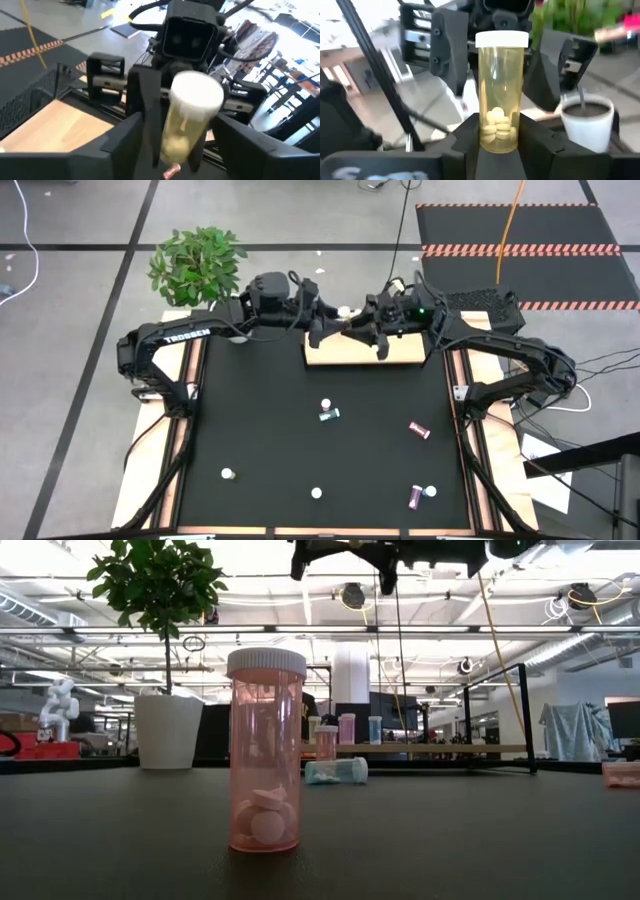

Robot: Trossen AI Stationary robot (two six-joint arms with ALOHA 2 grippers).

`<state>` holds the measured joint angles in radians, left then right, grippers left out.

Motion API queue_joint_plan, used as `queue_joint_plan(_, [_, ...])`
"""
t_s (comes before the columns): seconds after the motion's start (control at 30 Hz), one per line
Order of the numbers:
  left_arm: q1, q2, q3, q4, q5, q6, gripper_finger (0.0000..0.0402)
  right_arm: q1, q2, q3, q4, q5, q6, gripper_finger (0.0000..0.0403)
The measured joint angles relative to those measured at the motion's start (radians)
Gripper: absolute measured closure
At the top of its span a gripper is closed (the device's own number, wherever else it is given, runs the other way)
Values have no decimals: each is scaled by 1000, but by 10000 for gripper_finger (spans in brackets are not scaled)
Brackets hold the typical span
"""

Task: Pick and place medicine bottles onto shelf by color
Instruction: Put the right yellow pill bottle aligned with the other yellow pill bottle on the shelf

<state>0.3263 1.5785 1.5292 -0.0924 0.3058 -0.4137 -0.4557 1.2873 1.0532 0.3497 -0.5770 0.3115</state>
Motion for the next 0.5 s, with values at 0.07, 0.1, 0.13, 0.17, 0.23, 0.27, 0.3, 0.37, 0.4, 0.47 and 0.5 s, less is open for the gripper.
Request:
queue_joint_plan(0.07, [-3,-6,1,24,-2,17,133,0,0,-34,118,0,38,289])
queue_joint_plan(0.1, [-6,-7,2,29,-3,29,122,0,0,-51,169,0,54,291])
queue_joint_plan(0.13, [-11,-7,2,30,-4,39,114,0,0,-70,217,0,67,294])
queue_joint_plan(0.17, [-18,-4,1,35,-3,49,108,0,0,-90,258,1,76,297])
queue_joint_plan(0.23, [-32,-2,0,42,-3,73,103,0,0,-126,331,1,97,301])
queue_joint_plan(0.27, [-38,0,0,49,-3,89,102,0,0,-140,357,1,106,302])
queue_joint_plan(0.3, [-44,3,0,66,-10,102,103,0,0,-151,377,2,109,302])
queue_joint_plan(0.37, [-52,5,1,73,-45,105,111,0,0,-166,391,2,108,299])
queue_joint_plan(0.4, [-53,7,1,81,-58,105,115,0,0,-170,390,2,100,297])
queue_joint_plan(0.47, [-54,9,0,93,-72,122,126,0,0,-174,388,1,82,294])
queue_joint_plan(0.5, [-54,8,0,97,-79,135,131,0,0,-174,390,1,70,293])
